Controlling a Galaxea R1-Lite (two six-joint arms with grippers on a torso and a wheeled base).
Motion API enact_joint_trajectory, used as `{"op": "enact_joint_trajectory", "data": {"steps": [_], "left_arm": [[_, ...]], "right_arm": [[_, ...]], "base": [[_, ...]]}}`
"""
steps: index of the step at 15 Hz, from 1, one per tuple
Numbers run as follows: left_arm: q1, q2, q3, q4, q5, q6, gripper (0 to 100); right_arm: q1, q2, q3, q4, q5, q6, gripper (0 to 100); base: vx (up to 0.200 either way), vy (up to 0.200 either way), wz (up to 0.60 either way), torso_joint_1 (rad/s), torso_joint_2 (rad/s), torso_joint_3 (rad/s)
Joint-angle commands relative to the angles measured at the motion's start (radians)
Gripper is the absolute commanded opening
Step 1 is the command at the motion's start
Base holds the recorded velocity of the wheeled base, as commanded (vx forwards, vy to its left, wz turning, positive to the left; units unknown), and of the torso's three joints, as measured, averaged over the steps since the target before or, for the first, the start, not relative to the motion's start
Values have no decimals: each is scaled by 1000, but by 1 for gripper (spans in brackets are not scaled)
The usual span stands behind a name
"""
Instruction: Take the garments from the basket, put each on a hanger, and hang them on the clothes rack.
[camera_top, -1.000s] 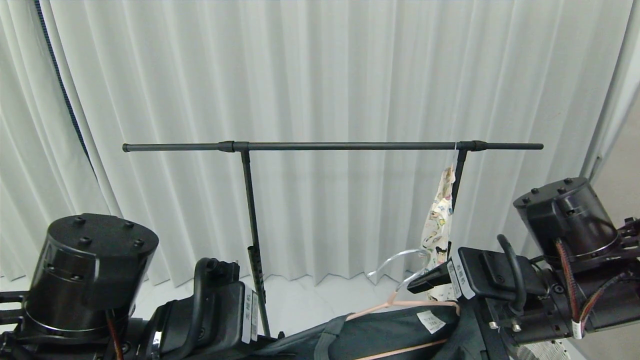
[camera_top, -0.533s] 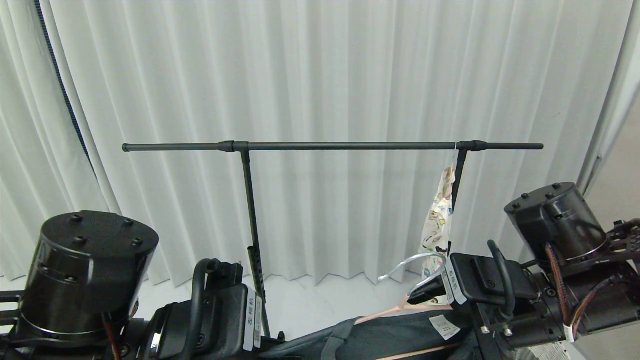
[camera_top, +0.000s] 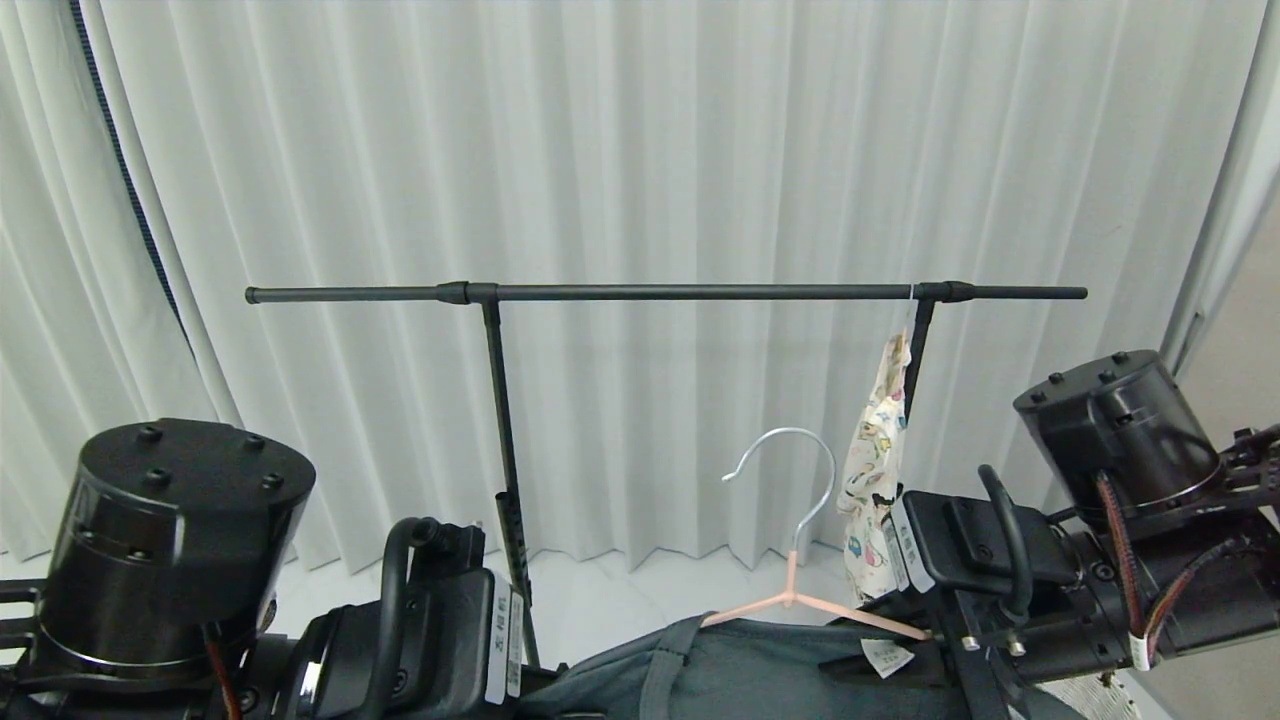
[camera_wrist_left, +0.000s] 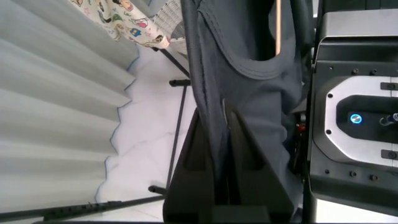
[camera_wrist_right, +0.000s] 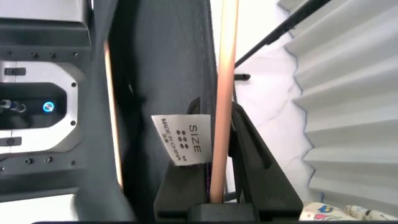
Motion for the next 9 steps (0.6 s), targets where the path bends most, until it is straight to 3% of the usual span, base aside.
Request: {"op": "enact_joint_trajectory", "data": {"steps": [1, 4, 5, 7, 9], "left_arm": [[0, 4, 0, 0, 0, 0, 0], [2, 21, -8, -29, 0, -5, 0], [11, 38, -8, -78, 11, -6, 100], [28, 59, -8, -141, 31, -9, 100], [40, 72, -6, -178, 31, -11, 100]], "right_arm": [[1, -9, -8, -4, 1, -4, 0], [26, -41, -21, -4, -1, -7, 0], [29, -59, -21, -4, -3, -7, 0], [29, -88, -21, -2, -9, -7, 0], [27, -131, -13, 0, -81, -4, 0]], "base": [[0, 0, 0, 0, 0, 0], [0, 0, 0, 0, 0, 0], [0, 0, 0, 0, 0, 0], [0, 0, 0, 0, 0, 0], [0, 0, 0, 0, 0, 0]]}}
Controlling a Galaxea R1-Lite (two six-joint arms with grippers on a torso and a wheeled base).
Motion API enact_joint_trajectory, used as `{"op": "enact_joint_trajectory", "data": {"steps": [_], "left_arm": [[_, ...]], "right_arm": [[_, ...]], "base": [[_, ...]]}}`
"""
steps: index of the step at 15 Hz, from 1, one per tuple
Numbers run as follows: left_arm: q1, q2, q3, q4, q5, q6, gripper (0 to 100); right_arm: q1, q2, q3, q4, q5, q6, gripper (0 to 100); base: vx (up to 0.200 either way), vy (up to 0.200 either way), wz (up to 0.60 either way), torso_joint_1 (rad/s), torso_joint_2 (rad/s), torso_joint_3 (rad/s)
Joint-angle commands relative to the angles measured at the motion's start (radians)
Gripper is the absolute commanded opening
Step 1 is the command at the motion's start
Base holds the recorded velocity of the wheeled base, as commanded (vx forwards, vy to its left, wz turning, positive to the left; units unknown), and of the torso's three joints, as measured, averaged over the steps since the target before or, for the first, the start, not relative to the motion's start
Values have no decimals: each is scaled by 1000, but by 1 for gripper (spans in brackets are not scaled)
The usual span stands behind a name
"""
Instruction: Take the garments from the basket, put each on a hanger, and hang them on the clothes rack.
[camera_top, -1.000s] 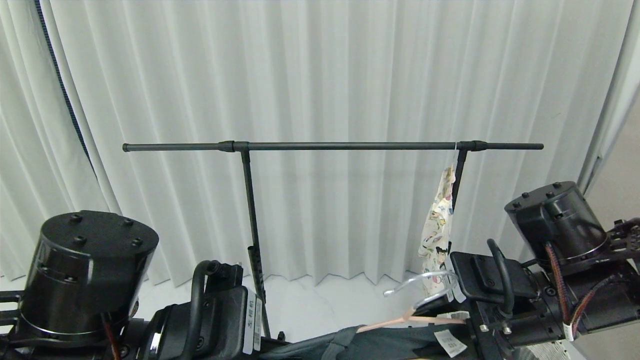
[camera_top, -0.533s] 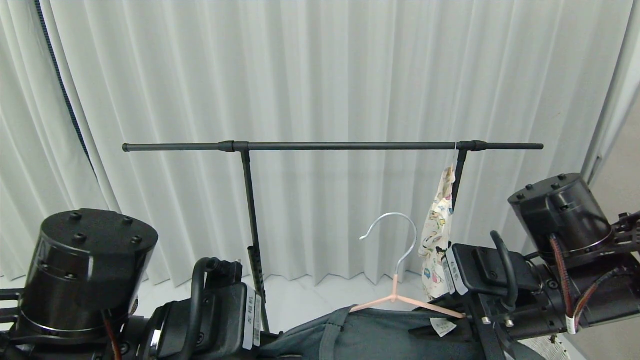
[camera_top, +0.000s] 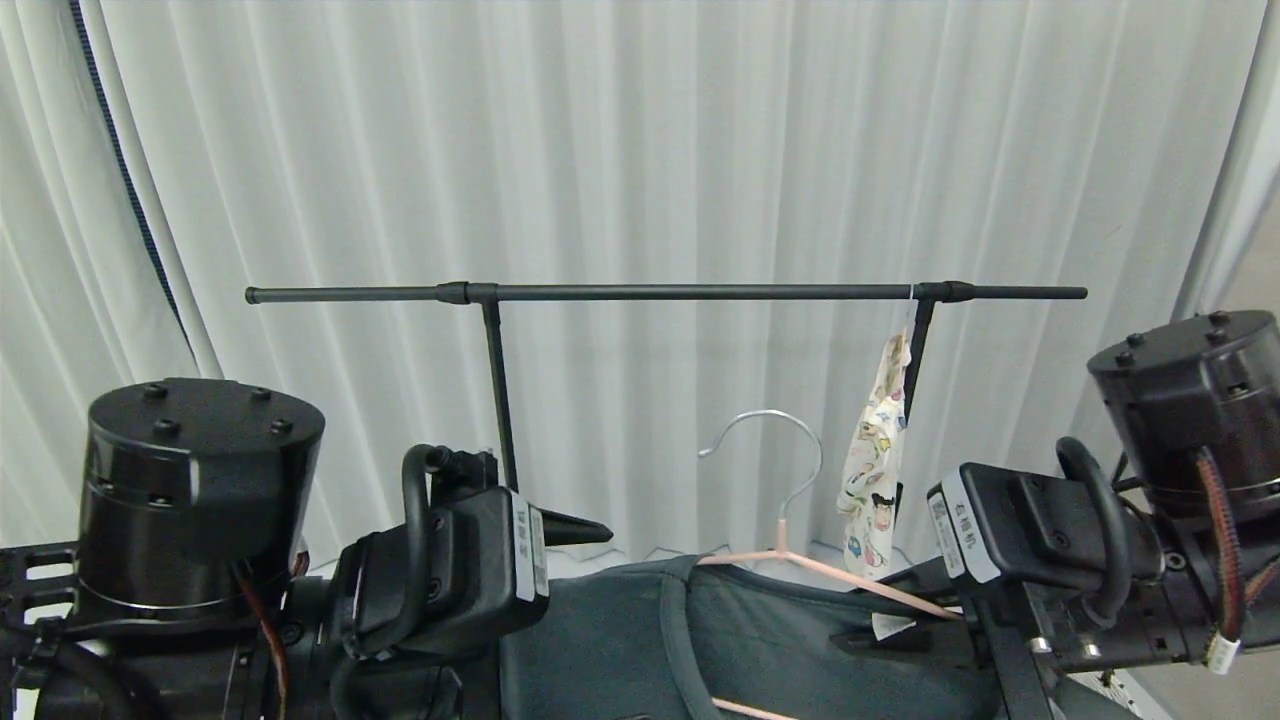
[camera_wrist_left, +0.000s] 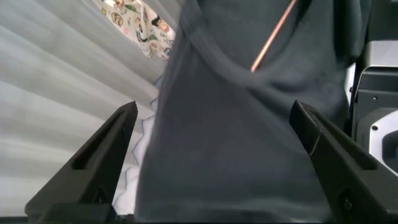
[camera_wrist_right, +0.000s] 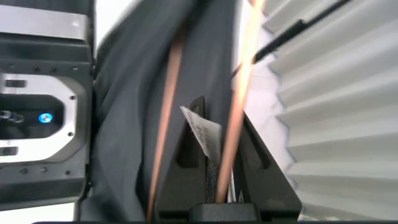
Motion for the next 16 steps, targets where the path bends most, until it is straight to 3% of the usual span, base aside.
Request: {"op": "enact_joint_trajectory", "data": {"steps": [1, 4, 6, 11, 13, 16], "left_arm": [[8, 15, 2, -3, 0, 0, 100], [15, 10, 7, -3, 0, -1, 100], [86, 9, 40, -5, 0, 0, 100], [403, 53, 145, -5, -1, -1, 100], [452, 115, 129, -5, -3, -1, 100], [452, 179, 97, -5, -6, -6, 100]], "right_arm": [[-6, -55, 13, 7, -27, 3, 0], [-57, -70, 21, 11, -42, 3, 0], [-75, -90, 21, 11, -50, 3, 0], [-80, -120, 15, 11, -45, 1, 0], [-70, -136, 15, 10, -41, 0, 0], [-63, -158, 13, 10, -36, 1, 0]], "base": [[0, 0, 0, 0, 0, 0], [0, 0, 0, 0, 0, 0], [0, 0, 0, 0, 0, 0], [0, 0, 0, 0, 0, 0], [0, 0, 0, 0, 0, 0], [0, 0, 0, 0, 0, 0]]}}
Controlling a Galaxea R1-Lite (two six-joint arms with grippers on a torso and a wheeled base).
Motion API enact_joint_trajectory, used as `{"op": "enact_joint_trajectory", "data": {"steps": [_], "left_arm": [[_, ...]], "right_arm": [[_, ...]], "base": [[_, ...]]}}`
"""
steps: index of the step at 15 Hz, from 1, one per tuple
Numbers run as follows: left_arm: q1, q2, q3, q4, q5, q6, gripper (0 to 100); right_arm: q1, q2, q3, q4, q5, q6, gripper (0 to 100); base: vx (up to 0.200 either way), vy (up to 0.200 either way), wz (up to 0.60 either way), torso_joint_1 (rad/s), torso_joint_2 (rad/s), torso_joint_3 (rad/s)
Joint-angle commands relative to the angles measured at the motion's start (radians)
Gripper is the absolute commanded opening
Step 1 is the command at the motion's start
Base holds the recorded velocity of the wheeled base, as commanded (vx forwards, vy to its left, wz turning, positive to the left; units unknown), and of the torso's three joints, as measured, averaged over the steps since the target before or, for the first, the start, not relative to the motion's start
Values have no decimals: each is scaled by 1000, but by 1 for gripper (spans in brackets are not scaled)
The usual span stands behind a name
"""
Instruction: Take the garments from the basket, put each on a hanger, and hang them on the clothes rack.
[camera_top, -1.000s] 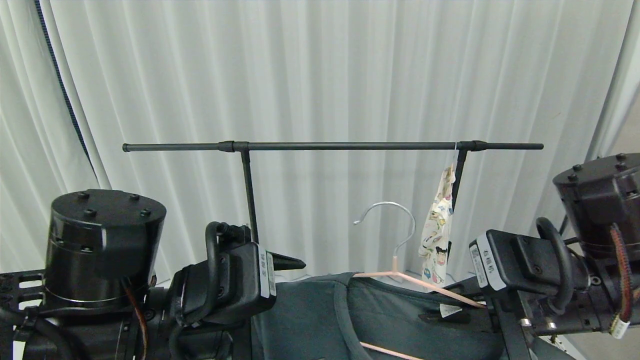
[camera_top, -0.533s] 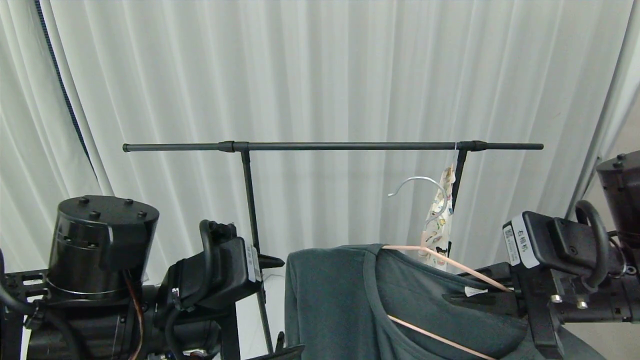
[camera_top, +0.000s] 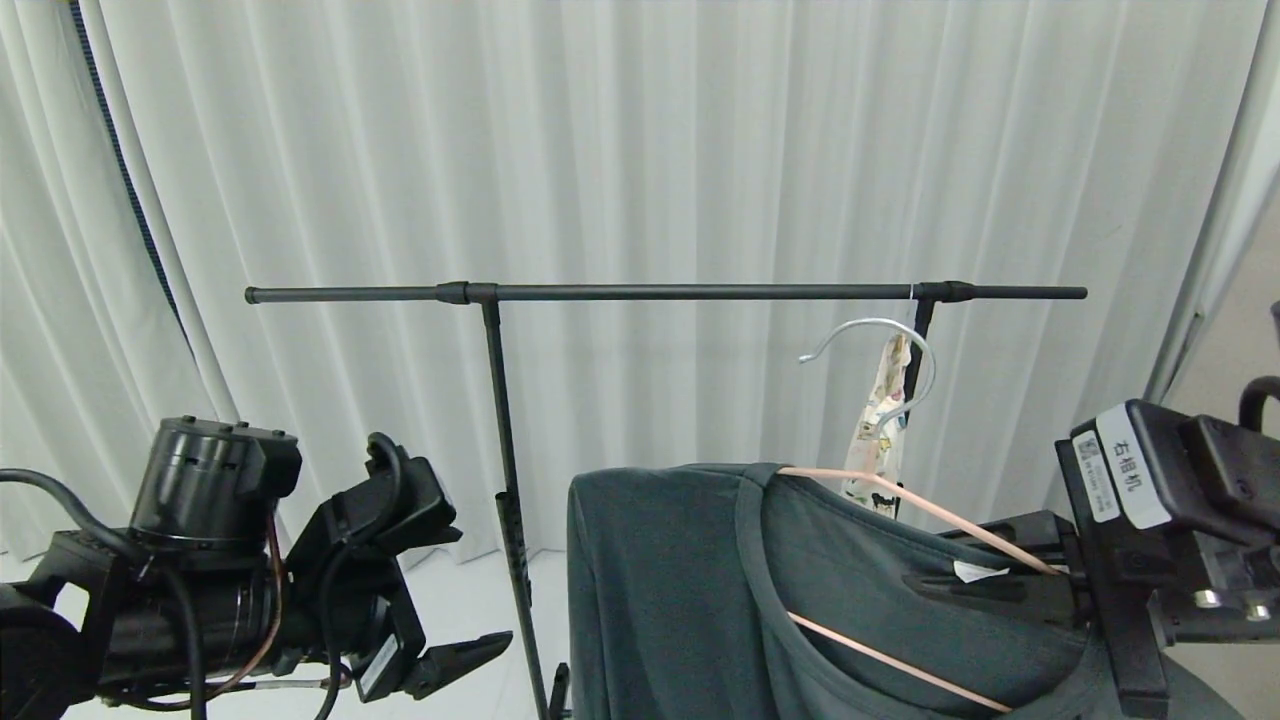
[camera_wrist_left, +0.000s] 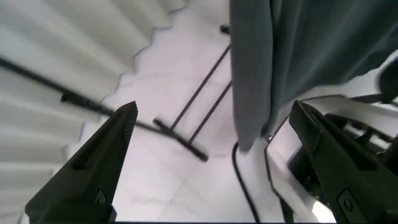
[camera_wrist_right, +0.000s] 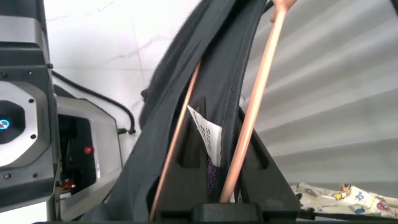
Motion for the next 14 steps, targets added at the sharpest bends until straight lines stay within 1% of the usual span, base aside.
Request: {"op": "enact_joint_trajectory", "data": {"steps": [1, 2, 3, 4, 5, 7, 9, 10, 11, 14], "left_arm": [[6, 66, -34, -1, -18, -1, 100], [6, 74, -46, -1, -47, -1, 100], [6, 74, -54, -1, -124, 0, 100], [8, 74, -52, -1, -181, 5, 100], [8, 75, -52, -1, -202, 5, 100], [14, 94, -58, -2, -202, 5, 100], [35, 124, -60, -68, -202, 7, 100], [44, 135, -57, -106, -202, 8, 0], [49, 141, -55, -122, -202, 8, 0], [57, 143, -51, -123, -201, 7, 0]], "right_arm": [[20, -18, -5, 0, 1, 0, 0], [33, -20, -10, 0, 1, 2, 0], [47, -20, -14, 0, -1, 3, 0], [47, -20, -20, 0, -1, 3, 0], [47, -18, -22, 0, -1, 3, 0], [50, -20, -23, 0, -1, 3, 0], [66, -29, -20, 1, -1, 3, 0], [67, -29, -22, 1, -1, 5, 0], [67, -29, -23, 1, -1, 5, 0], [69, -32, -22, 1, -6, 5, 0]], "base": [[0, 0, 0, 0, 0, 0], [0, 0, 0, 0, 0, 0], [0, 0, 0, 0, 0, 0], [0, 0, 0, 0, 0, 0], [0, 0, 0, 0, 0, 0], [0, 0, 0, 0, 0, 0], [0, 0, 0, 0, 0, 0], [0, 0, 0, 0, 0, 0], [0, 0, 0, 0, 0, 0], [0, 0, 0, 0, 0, 0]]}}
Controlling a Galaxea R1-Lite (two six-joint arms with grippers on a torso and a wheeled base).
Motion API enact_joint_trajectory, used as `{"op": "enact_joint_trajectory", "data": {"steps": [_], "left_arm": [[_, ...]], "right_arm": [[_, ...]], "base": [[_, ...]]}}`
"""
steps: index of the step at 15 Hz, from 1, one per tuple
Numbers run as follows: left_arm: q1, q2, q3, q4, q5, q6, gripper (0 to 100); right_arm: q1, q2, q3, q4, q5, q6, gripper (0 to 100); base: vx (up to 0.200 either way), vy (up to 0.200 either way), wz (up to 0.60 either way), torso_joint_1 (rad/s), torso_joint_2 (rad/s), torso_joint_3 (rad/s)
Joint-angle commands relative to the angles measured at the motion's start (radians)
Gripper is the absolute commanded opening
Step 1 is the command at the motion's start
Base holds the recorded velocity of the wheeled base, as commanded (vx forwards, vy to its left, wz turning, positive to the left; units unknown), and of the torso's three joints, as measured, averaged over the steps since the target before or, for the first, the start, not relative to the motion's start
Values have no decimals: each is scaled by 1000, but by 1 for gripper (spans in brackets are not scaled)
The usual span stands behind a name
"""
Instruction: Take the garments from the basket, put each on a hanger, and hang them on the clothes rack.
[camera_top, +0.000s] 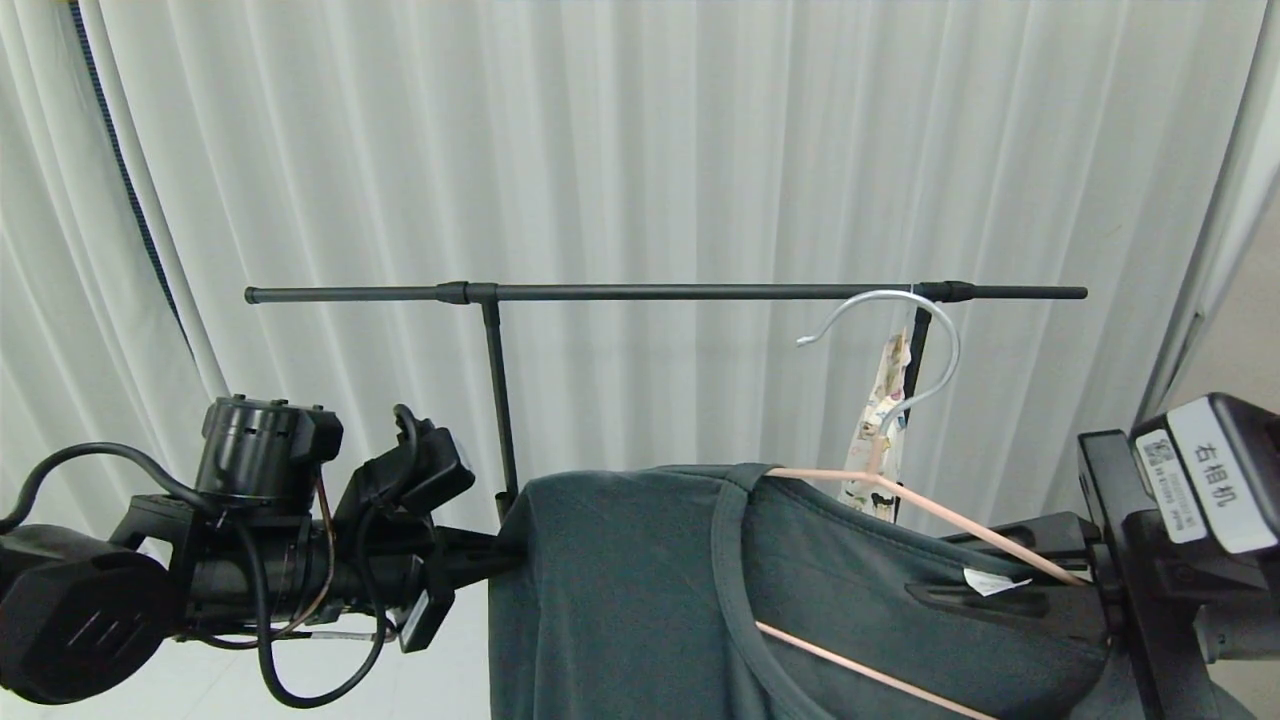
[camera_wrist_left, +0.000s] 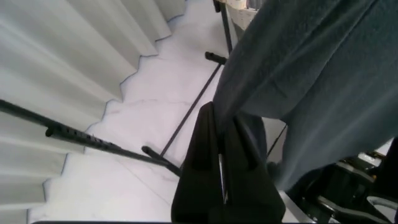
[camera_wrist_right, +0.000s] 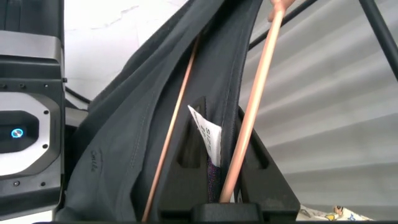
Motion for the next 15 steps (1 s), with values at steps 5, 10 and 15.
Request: {"op": "enact_joint_trajectory", "data": {"steps": [5, 10, 15], "left_arm": [[116, -23, 0, -37, -1, -8, 0], [171, -117, 80, -56, -5, -6, 0], [36, -161, 111, -56, 5, 0, 100]], "right_arm": [[-5, -11, 35, 8, -4, 0, 0], [-59, -7, 47, 2, -7, 1, 0], [-62, -7, 46, -37, -50, 38, 0]], "base": [[0, 0, 0, 0, 0, 0], [0, 0, 0, 0, 0, 0], [0, 0, 0, 0, 0, 0]]}}
